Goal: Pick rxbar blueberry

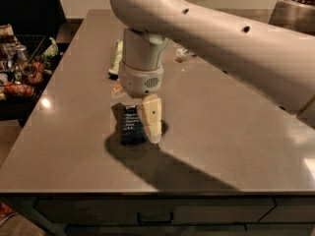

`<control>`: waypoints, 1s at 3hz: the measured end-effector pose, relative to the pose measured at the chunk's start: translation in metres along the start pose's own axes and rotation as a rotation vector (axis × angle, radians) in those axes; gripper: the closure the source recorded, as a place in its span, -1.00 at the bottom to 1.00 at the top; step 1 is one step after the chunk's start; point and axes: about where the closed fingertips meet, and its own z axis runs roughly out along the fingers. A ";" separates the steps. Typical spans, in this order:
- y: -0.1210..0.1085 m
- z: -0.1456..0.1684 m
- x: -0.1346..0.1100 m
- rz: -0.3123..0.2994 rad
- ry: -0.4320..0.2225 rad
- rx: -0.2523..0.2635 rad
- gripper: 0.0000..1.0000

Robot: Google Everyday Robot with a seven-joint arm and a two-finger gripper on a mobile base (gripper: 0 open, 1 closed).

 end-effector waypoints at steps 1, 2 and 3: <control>0.001 0.007 -0.002 -0.010 0.009 -0.028 -0.68; 0.002 0.010 -0.004 -0.005 0.022 -0.052 -0.06; 0.002 0.008 -0.003 0.001 0.023 -0.054 0.40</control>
Offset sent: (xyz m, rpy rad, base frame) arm -0.0113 0.0013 -0.0115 -0.0897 0.0604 0.0356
